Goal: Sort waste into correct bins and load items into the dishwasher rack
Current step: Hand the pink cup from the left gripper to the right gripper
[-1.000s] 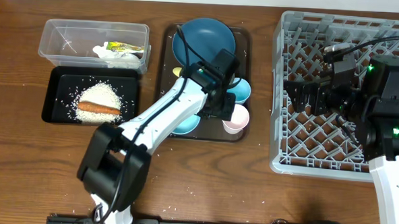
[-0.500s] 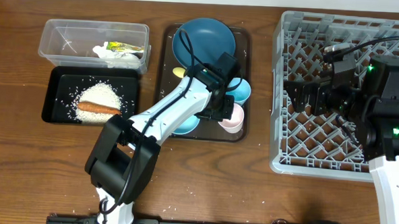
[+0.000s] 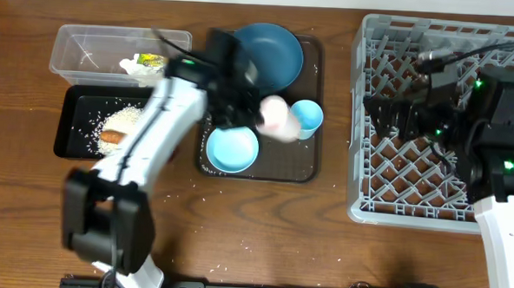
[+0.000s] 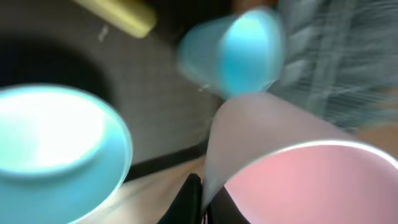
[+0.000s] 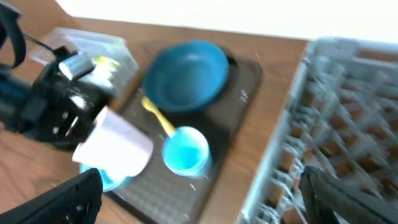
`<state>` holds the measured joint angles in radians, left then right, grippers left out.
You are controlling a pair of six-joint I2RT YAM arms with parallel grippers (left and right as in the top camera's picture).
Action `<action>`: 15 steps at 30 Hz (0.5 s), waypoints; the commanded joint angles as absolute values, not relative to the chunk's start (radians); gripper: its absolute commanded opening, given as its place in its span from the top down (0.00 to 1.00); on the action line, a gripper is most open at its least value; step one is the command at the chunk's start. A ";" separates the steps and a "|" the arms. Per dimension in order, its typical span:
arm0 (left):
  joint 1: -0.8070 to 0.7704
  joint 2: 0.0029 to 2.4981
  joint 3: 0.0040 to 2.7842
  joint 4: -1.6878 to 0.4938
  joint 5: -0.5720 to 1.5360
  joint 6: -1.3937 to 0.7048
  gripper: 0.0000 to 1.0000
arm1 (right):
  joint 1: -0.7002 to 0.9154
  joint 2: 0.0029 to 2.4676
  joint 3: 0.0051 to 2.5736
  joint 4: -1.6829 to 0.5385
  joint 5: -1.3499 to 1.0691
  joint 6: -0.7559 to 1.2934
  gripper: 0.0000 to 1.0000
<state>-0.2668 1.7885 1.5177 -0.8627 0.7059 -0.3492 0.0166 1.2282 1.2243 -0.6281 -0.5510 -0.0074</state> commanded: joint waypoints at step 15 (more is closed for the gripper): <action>-0.208 1.778 1.539 -0.677 1.397 -0.327 0.94 | 0.199 1.357 1.242 -0.419 -0.820 0.145 0.03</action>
<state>-0.2111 1.7855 1.5257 -0.6914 1.2484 -0.3393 0.1829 1.3491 1.2259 -0.4229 -0.7753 0.1268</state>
